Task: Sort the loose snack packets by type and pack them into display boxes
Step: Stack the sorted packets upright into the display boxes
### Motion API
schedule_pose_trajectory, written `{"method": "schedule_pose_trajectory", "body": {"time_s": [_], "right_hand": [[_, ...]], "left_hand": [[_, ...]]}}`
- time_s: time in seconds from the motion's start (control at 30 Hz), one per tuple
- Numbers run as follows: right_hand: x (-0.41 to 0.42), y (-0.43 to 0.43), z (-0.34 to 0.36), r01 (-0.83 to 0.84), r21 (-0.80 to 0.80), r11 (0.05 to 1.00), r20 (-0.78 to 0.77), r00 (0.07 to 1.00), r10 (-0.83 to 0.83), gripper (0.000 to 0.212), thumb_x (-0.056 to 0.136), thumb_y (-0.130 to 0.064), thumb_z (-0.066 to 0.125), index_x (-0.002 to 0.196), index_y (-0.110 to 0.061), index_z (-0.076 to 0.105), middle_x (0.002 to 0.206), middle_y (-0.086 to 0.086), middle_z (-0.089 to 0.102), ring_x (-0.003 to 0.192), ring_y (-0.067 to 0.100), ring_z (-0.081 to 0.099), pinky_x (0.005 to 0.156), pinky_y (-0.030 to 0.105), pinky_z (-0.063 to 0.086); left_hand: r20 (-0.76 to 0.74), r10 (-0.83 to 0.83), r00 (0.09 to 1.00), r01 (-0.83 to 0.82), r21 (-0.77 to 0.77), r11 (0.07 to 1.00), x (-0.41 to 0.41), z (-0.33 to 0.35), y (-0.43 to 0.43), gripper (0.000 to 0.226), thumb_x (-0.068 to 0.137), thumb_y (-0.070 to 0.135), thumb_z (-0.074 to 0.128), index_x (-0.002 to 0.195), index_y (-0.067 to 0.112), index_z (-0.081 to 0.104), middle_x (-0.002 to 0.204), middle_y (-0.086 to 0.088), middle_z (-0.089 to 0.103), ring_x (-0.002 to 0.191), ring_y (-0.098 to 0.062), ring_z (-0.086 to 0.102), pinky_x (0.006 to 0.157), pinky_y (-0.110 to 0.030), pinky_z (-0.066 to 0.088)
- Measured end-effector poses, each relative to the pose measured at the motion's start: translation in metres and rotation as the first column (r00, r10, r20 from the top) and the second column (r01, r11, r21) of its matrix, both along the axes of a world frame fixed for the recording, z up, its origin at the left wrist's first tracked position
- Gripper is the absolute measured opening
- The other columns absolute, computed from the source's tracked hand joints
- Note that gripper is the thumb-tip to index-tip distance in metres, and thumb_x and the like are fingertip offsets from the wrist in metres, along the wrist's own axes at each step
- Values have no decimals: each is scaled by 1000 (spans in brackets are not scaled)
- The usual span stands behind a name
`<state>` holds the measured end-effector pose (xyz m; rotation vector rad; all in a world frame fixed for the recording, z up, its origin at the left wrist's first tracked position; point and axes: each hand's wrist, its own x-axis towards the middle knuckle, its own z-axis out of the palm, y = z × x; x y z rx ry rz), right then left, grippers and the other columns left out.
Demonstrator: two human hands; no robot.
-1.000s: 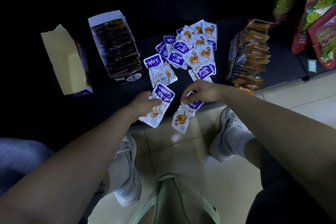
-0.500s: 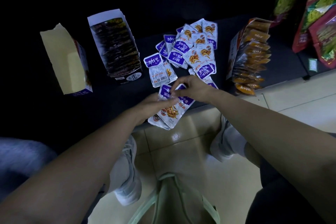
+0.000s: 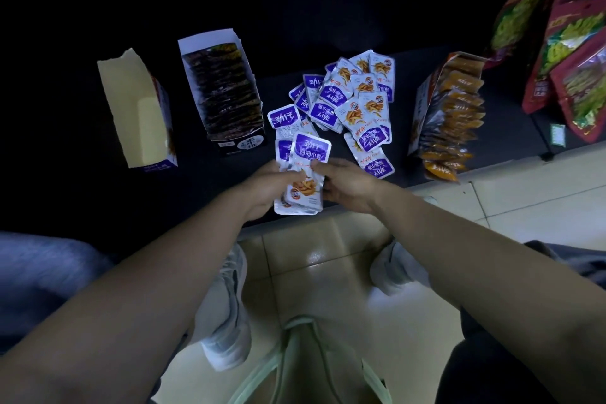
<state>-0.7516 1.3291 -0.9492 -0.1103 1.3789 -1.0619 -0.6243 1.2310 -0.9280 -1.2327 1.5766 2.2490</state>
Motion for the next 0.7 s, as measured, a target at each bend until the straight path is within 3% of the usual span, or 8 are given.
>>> {"method": "schedule_pose_trajectory", "body": {"time_s": [0.1, 0.17, 0.23, 0.33, 0.4, 0.47, 0.57, 0.7], "right_hand": [[18, -10, 4, 30, 2, 1000, 5, 1000, -30, 37, 100, -24, 50, 130, -2, 51, 122, 18, 64, 113, 32, 62, 99, 44, 49], [25, -14, 6, 11, -9, 1000, -5, 1000, -11, 39, 97, -27, 56, 129, -4, 51, 121, 17, 66, 112, 30, 63, 100, 43, 49], [31, -19, 10, -43, -35, 998, -20, 999, 42, 40, 94, -27, 60, 127, -4, 54, 119, 16, 67, 111, 30, 64, 100, 43, 49], [40, -32, 10, -28, -21, 999, -54, 998, 26, 44, 91, -22, 65, 128, 0, 53, 116, 19, 67, 108, 33, 65, 98, 46, 50], [48, -44, 9, -19, 21, 1000, -106, 994, 21, 46, 89, -23, 68, 127, -3, 52, 115, 15, 68, 105, 29, 65, 97, 46, 50], [55, -54, 6, -66, 53, 996, -139, 988, 73, 44, 88, -27, 69, 123, -8, 52, 118, 10, 66, 109, 27, 62, 100, 45, 48], [63, -66, 0, -126, 53, 991, -164, 978, 133, 29, 90, -26, 66, 110, -9, 53, 118, 9, 63, 108, 24, 61, 97, 38, 48], [71, -77, -5, -114, 59, 992, -143, 982, 121, 37, 92, -22, 64, 121, -4, 50, 110, 10, 67, 97, 24, 66, 88, 40, 54]], "left_hand": [[15, -4, 1000, 5, -84, 996, 7, 2, 1, 21, 92, 5, 51, 106, 17, 61, 100, -7, 70, 92, -18, 68, 80, -26, 54], [60, -57, 997, 65, -143, 988, 17, 8, -1, 27, 87, 26, 55, 111, 19, 64, 110, -8, 69, 103, -20, 65, 89, -29, 53], [171, -90, 981, 129, -232, 964, 31, 12, -5, 37, 70, 48, 53, 101, 32, 66, 119, -5, 59, 111, -22, 57, 97, -35, 46], [296, -95, 951, 179, -274, 945, 53, 18, -16, 30, 69, 57, 40, 87, 38, 56, 118, -2, 41, 111, -23, 47, 94, -38, 41], [280, 28, 960, 69, -328, 942, 68, 11, -30, 36, 75, 58, 40, 86, 29, 57, 124, -8, 44, 110, -25, 50, 88, -38, 42], [258, 214, 942, -63, -491, 869, 85, 1, -44, 33, 88, 48, 50, 97, 18, 58, 129, -9, 40, 107, -26, 53, 88, -36, 43], [390, 276, 879, 87, -699, 710, 108, -13, -67, 44, 92, 23, 57, 132, 10, 44, 145, -9, 23, 118, -29, 50, 101, -33, 40], [495, 235, 836, 184, -658, 730, 124, -27, -96, 73, 95, 21, 54, 153, 16, 10, 161, -1, -5, 140, -27, 30, 109, -34, 32]]}}
